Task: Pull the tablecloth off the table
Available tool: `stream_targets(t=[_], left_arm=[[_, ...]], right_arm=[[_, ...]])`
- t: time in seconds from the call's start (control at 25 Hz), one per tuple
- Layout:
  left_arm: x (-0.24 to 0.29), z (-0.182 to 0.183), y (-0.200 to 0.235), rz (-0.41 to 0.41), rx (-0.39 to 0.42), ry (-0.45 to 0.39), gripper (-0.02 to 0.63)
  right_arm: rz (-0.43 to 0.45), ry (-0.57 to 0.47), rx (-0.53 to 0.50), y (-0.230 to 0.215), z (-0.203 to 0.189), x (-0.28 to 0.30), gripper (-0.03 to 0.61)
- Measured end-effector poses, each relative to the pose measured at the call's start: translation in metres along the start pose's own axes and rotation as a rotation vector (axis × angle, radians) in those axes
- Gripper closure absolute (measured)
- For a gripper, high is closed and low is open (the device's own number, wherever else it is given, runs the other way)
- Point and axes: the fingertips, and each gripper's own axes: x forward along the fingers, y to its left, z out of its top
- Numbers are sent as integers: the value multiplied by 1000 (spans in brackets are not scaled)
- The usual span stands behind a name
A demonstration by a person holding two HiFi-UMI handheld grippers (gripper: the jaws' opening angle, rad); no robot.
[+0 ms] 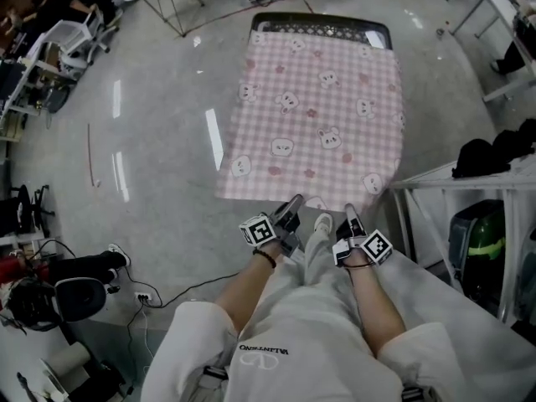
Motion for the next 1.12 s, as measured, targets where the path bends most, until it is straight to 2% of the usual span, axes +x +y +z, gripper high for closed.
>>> stream_targets(t=[0.12, 0.28, 0.44, 0.76, 1.12], left_arm=[[-2, 29, -24, -42, 1, -24, 612], [14, 57, -42, -59, -4, -43, 612], [3, 58, -70, -89, 51, -34, 612], [-18, 66, -118, -138, 93, -35, 612], [-36, 82, -176, -205, 184, -27, 612]], right_arm=[[40, -30, -25, 41, 2, 7, 568], [84, -62, -28, 67, 21, 24, 568], [131, -73, -39, 85, 16, 3, 568], [218, -47, -187, 151, 12, -27, 566], [296, -34, -253, 206, 6, -50, 566]])
